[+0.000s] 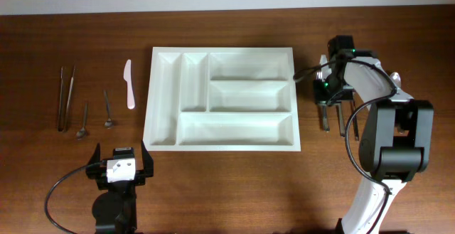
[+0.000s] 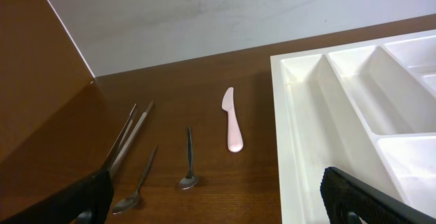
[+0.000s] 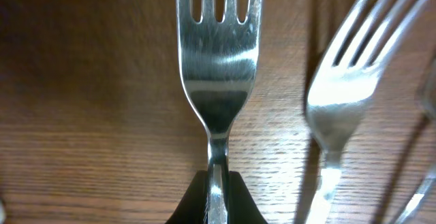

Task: Pack container
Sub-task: 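Lift the fork and carry it left over the tray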

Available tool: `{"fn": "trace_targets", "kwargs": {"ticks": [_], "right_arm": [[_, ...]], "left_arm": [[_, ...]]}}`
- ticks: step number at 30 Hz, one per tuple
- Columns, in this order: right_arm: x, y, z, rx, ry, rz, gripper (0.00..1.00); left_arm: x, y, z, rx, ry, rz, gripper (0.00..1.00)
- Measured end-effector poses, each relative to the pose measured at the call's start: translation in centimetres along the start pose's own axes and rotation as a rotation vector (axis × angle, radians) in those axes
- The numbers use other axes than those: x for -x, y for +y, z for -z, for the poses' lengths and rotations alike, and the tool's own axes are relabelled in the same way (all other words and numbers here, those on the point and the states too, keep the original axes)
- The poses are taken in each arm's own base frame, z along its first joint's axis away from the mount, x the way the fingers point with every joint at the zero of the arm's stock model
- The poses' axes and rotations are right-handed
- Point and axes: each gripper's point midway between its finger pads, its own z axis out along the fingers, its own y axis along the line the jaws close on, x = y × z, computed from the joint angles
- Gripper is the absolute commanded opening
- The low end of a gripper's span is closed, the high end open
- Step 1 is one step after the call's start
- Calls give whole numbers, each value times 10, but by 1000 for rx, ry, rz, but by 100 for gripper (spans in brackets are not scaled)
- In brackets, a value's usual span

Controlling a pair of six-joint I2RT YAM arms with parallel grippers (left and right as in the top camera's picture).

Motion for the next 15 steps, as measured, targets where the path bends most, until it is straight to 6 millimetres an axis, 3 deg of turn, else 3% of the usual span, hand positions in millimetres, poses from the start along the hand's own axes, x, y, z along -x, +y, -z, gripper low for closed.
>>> {"fn": "trace_targets", "kwargs": {"ticks": [7,15], "right_arm": [[13,-5,26,-26,-11,27,5],[44,-12,88,-64,-85,106,5]], "left_arm": [[0,0,0,0,0,0,99],[0,0,0,0,0,0,99]]}}
